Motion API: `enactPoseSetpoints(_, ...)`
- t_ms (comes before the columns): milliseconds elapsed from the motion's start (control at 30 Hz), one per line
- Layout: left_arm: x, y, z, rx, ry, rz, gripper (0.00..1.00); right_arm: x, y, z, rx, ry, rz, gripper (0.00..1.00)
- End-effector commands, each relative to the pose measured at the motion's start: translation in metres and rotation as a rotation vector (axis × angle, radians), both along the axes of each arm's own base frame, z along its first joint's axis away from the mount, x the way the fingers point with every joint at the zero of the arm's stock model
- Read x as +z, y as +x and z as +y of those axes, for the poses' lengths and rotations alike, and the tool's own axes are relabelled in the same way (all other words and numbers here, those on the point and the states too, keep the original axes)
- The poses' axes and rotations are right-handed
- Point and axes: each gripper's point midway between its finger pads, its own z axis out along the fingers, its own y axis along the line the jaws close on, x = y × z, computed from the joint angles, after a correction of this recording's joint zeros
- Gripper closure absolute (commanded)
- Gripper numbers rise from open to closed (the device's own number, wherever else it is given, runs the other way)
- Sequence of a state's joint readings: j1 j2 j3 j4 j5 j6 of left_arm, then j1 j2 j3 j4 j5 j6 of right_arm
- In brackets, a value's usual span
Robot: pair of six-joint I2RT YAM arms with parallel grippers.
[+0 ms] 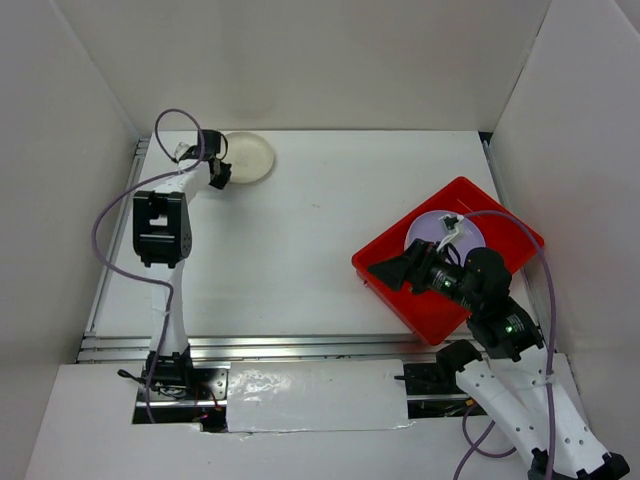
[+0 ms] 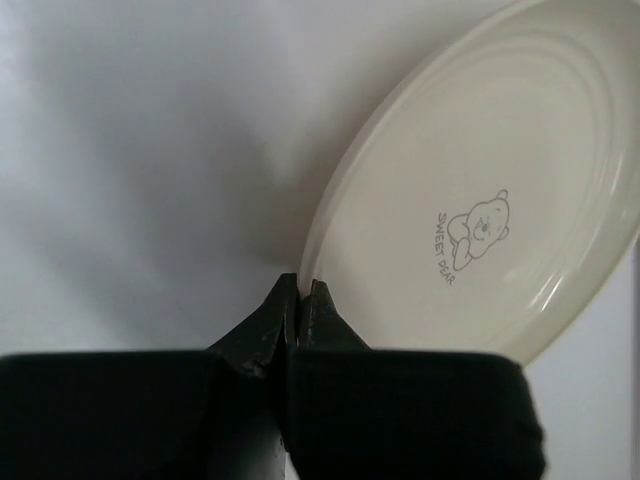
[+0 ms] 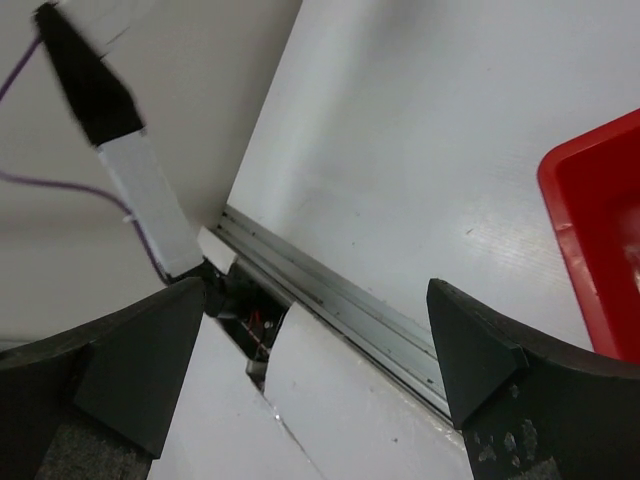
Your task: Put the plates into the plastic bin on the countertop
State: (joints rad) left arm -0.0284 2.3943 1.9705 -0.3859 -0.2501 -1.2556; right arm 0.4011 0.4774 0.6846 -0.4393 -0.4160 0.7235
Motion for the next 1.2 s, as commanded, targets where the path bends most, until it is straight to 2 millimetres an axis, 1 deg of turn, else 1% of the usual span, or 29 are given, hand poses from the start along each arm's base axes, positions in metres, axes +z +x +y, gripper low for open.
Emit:
enactPoseSetpoints(0, 0.087, -0.042, -0.003, -0.055, 0.131, -0.065, 1.00, 0.004, 0.020, -0.014, -0.121, -0.054, -0.009, 0.00)
enactPoseSetpoints(33, 0.149, -0.054, -0.008, -0.078, 0.147, -0.185, 1.00, 0.008, 0.024, -0.015, -0.135, -0.058, -0.015, 0.00)
enactPoseSetpoints(67, 0.140, -0.075, -0.023, -0.177, 0.203, -0.158, 1.00, 0.003, 0.038, -0.021, -0.203, -0.089, 0.002, 0.00)
enactPoseSetpoints(100, 0.159, -0.085, -0.033, -0.227, 0.233, -0.191, 1.00, 0.001, 0.046, -0.026, -0.251, -0.116, 0.018, 0.00)
enactPoseSetpoints(133, 0.180, -0.111, -0.038, -0.275, 0.281, -0.188, 1.00, 0.006, 0.054, -0.024, -0.269, -0.143, 0.029, 0.00)
enactPoseSetpoints(167, 0.184, -0.126, -0.056, -0.332, 0.306, -0.176, 1.00, 0.009, 0.062, -0.026, -0.293, -0.176, 0.022, 0.00)
enactPoseSetpoints(200, 0.203, -0.143, -0.062, -0.369, 0.317, -0.200, 1.00, 0.010, 0.068, -0.028, -0.314, -0.206, 0.028, 0.00)
enactPoseSetpoints(233, 0.189, -0.162, -0.066, -0.424, 0.325, -0.142, 1.00, 0.021, 0.076, -0.019, -0.296, -0.217, 0.026, 0.00)
enactPoseSetpoints(267, 0.186, -0.174, -0.080, -0.490, 0.320, -0.142, 1.00, 0.026, 0.080, -0.016, -0.282, -0.238, 0.007, 0.00)
enactPoseSetpoints(300, 0.197, -0.186, -0.090, -0.544, 0.308, -0.175, 1.00, 0.032, 0.089, -0.018, -0.313, -0.254, -0.006, 0.00)
enactPoseSetpoints(333, 0.184, -0.202, -0.093, -0.588, 0.322, -0.124, 1.00, 0.040, 0.098, -0.013, -0.328, -0.274, -0.004, 0.00)
enactPoseSetpoints(367, 0.183, -0.214, -0.105, -0.637, 0.329, -0.110, 1.00, 0.044, 0.103, -0.013, -0.350, -0.286, 0.000, 0.00)
enactPoseSetpoints(433, 0.178, -0.237, -0.112, -0.707, 0.329, -0.081, 1.00, 0.046, 0.111, -0.003, -0.328, -0.312, 0.015, 0.00)
enactPoseSetpoints(500, 0.175, -0.255, -0.124, -0.784, 0.286, -0.091, 1.00, 0.042, 0.111, 0.012, -0.279, -0.323, 0.021, 0.01)
enactPoseSetpoints(533, 0.177, -0.270, -0.131, -0.832, 0.249, -0.116, 1.00, 0.030, 0.115, 0.018, -0.272, -0.346, 0.045, 0.01)
enactPoseSetpoints(567, 0.176, -0.278, -0.133, -0.844, 0.240, -0.118, 1.00, 0.022, 0.114, 0.025, -0.259, -0.356, 0.068, 0.02)
enactPoseSetpoints(600, 0.182, -0.290, -0.134, -0.863, 0.235, -0.146, 1.00, 0.006, 0.114, 0.031, -0.244, -0.376, 0.104, 0.02)
enactPoseSetpoints(633, 0.184, -0.295, -0.133, -0.864, 0.237, -0.157, 1.00, -0.004, 0.114, 0.035, -0.231, -0.391, 0.118, 0.02)
enactPoseSetpoints(667, 0.185, -0.301, -0.131, -0.864, 0.239, -0.154, 1.00, -0.010, 0.109, 0.046, -0.197, -0.380, 0.134, 0.03)
enactPoseSetpoints(700, 0.194, -0.309, -0.129, -0.867, 0.238, -0.181, 1.00, -0.023, 0.105, 0.052, -0.169, -0.387, 0.155, 0.04)
enactPoseSetpoints(733, 0.193, -0.314, -0.128, -0.879, 0.238, -0.184, 1.00, -0.031, 0.102, 0.061, -0.137, -0.389, 0.170, 0.04)
enactPoseSetpoints(767, 0.198, -0.322, -0.127, -0.888, 0.231, -0.195, 1.00, -0.033, 0.097, 0.072, -0.105, -0.376, 0.164, 0.05)
enactPoseSetpoints(800, 0.197, -0.326, -0.128, -0.899, 0.228, -0.199, 1.00, -0.039, 0.095, 0.076, -0.096, -0.379, 0.172, 0.05)
enactPoseSetpoints(867, 0.201, -0.337, -0.130, -0.923, 0.205, -0.217, 1.00, -0.040, 0.091, 0.086, -0.079, -0.368, 0.176, 0.06)
enactPoseSetpoints(933, 0.198, -0.346, -0.134, -0.953, 0.181, -0.230, 1.00, -0.042, 0.091, 0.091, -0.081, -0.373, 0.176, 0.07)
enactPoseSetpoints(967, 0.191, -0.349, -0.134, -0.955, 0.176, -0.221, 1.00, -0.046, 0.091, 0.095, -0.079, -0.380, 0.186, 0.07)
enactPoseSetpoints(1067, 0.182, -0.357, -0.136, -0.988, 0.164, -0.207, 1.00, -0.052, 0.091, 0.100, -0.067, -0.377, 0.196, 0.25)
enactPoseSetpoints(1100, 0.181, -0.359, -0.138, -1.000, 0.159, -0.207, 1.00, -0.053, 0.090, 0.101, -0.069, -0.371, 0.202, 0.35)
enactPoseSetpoints(1167, 0.179, -0.363, -0.140, -1.020, 0.149, -0.210, 1.00, -0.054, 0.091, 0.103, -0.065, -0.356, 0.202, 0.40)
